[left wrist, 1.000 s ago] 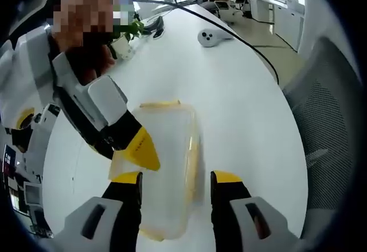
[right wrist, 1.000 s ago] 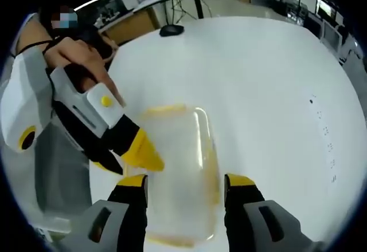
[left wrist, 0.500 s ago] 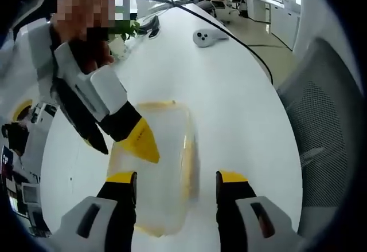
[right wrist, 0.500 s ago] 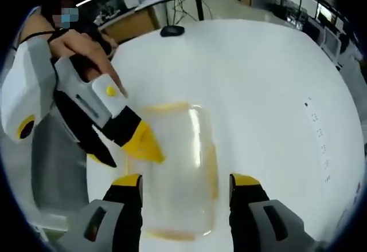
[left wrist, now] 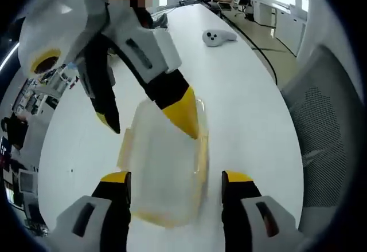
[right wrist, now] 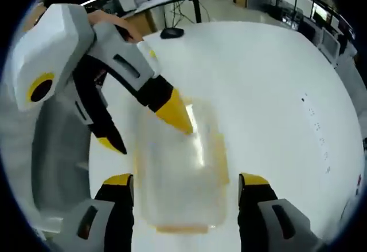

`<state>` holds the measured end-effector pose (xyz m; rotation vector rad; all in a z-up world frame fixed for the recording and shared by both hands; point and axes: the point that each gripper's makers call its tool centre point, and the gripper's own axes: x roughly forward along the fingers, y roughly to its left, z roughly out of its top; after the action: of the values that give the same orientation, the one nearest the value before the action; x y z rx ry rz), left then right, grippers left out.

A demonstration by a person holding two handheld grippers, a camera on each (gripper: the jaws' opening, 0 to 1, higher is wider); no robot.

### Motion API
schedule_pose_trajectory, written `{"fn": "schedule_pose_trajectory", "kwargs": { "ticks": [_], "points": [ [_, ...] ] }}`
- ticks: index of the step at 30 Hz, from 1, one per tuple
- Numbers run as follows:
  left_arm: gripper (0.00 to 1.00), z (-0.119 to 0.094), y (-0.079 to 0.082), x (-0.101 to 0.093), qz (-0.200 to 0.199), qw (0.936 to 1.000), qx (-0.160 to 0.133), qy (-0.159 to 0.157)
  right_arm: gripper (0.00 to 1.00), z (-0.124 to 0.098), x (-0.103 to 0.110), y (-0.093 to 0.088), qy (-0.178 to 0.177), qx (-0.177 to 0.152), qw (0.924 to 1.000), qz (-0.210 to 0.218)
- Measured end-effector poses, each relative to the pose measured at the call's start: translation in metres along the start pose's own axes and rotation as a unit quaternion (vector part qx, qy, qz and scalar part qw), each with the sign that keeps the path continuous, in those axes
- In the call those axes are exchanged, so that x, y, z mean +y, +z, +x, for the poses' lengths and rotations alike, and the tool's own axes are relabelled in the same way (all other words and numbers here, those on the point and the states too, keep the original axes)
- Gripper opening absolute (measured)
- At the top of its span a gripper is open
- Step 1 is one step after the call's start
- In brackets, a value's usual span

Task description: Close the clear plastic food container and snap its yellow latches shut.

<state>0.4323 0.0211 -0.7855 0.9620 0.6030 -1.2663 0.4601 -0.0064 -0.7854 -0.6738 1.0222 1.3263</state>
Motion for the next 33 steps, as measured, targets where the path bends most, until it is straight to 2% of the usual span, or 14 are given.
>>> {"fn": "schedule_pose_trajectory", "kwargs": {
  "ticks": [15,21,29,33],
  "points": [
    [0.72,0.001,-0.010,0.018,0.009,0.9998,0.017,0.000,0.83,-0.005,0.004,-0.015,-0.025,-0.006,0.9996,-0.007],
    [0.74,0.004,-0.018,0.023,0.018,0.9993,0.033,-0.008,0.85,-0.005,0.007,-0.017,-0.029,-0.006,0.9995,-0.010],
    [0.76,0.010,-0.020,0.024,0.016,0.9988,0.040,-0.021,0.88,-0.005,0.005,-0.023,-0.043,0.000,0.9989,-0.016],
    [0.80,0.013,-0.020,0.027,0.009,0.9987,0.043,-0.026,0.89,-0.004,0.006,-0.029,-0.049,0.006,0.9985,-0.021]
  ]
}}
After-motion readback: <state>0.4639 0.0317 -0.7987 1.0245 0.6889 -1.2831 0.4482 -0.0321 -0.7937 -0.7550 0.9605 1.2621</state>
